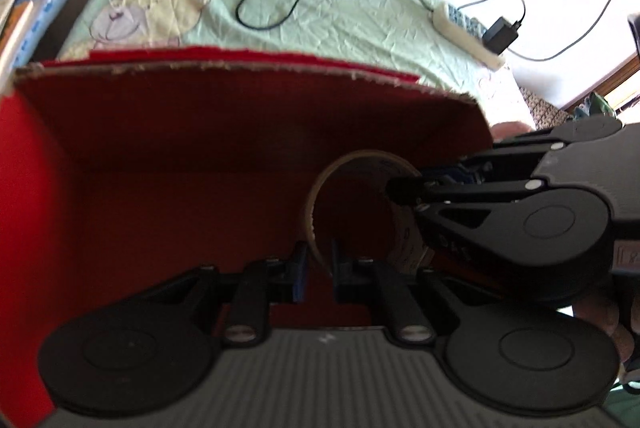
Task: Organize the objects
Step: 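Lower the tape roll into the red box and open the right gripper, then move the right gripper back to the objects beside the box, then grasp the brown pine cone with the right gripper, then carry the pine cone into the red box and open the right gripper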
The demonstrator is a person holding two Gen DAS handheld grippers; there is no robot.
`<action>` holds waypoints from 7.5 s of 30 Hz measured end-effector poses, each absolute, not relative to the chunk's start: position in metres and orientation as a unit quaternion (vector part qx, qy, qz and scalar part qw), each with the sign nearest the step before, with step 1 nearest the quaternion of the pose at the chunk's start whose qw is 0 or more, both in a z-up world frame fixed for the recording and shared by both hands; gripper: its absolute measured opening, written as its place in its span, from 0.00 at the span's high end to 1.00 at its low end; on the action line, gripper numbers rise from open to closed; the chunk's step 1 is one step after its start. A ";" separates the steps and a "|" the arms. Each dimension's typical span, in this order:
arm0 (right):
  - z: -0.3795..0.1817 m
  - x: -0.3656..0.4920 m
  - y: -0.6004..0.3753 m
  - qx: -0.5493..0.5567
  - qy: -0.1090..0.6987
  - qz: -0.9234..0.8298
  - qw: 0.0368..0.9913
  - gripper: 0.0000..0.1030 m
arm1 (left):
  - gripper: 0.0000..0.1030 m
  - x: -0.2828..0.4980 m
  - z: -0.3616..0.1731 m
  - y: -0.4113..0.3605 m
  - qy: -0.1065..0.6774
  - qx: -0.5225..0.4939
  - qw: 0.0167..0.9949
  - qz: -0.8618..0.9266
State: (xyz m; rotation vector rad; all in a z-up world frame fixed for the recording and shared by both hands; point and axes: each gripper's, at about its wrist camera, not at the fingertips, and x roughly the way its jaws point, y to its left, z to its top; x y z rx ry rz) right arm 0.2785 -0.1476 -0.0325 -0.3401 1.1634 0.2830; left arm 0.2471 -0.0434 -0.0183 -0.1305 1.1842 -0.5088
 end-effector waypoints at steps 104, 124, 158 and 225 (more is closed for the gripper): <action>-0.029 0.027 -0.260 0.183 0.483 0.168 0.840 0.52 | 0.07 -0.013 0.019 -0.098 0.477 0.112 0.871 -0.030; -0.080 0.024 -0.273 0.307 0.536 0.199 0.761 0.53 | 0.10 -0.037 -0.018 -0.062 0.497 0.043 0.854 -0.148; -0.113 0.054 -0.290 0.374 0.562 0.223 0.703 0.63 | 0.13 -0.028 -0.056 -0.097 0.508 0.060 0.808 -0.292; 0.048 0.192 -0.210 0.046 0.521 0.233 0.820 0.62 | 0.55 0.111 0.030 -0.101 0.397 0.003 0.869 -0.294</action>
